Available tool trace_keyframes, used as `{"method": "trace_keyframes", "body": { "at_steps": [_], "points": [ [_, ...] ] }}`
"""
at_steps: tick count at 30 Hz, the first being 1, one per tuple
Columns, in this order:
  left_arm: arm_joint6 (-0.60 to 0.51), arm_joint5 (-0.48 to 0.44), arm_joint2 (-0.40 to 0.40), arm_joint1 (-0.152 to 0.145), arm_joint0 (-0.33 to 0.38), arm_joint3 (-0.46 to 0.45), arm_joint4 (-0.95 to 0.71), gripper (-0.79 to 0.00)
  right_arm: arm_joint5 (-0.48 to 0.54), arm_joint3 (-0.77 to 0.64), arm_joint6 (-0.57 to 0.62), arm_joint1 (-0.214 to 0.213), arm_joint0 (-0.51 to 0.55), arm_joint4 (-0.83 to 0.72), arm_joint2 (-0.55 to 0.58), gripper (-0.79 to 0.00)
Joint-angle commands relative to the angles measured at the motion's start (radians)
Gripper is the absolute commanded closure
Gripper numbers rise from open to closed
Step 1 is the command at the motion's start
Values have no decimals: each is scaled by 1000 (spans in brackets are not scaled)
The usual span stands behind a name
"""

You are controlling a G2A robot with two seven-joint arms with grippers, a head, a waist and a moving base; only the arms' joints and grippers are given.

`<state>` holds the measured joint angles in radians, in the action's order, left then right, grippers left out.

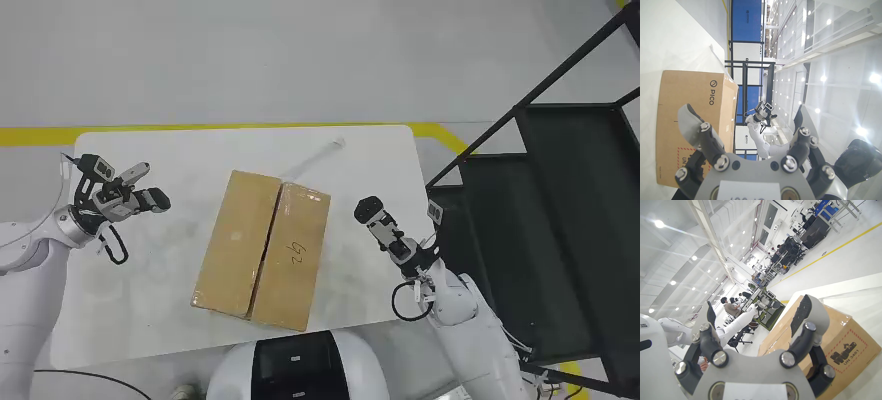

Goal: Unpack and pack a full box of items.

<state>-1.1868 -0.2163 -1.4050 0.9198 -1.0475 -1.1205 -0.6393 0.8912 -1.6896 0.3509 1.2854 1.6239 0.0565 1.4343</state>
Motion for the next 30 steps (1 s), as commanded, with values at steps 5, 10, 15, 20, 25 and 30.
{"method": "trace_keyframes", "body": {
  "at_steps": [5,10,15,20,25,30],
  "points": [
    [0,0,0,0,0,0,0,-784,0,0,0,0,0,0,0,-784],
    [12,5,10,0,-8,-15,26,-785,0,0,0,0,0,0,0,-785],
    [-53,-30,12,-2,-68,-51,23,-785,0,0,0,0,0,0,0,-785],
    [-153,-37,-2,-15,-101,-56,73,-785,0,0,0,0,0,0,0,-785],
    [-177,-67,-7,-18,-156,-72,66,-785,0,0,0,0,0,0,0,-785],
    [-250,-79,-5,-22,-167,-65,73,-785,-12,-2,3,-1,-7,32,5,-785]
  ]
}}
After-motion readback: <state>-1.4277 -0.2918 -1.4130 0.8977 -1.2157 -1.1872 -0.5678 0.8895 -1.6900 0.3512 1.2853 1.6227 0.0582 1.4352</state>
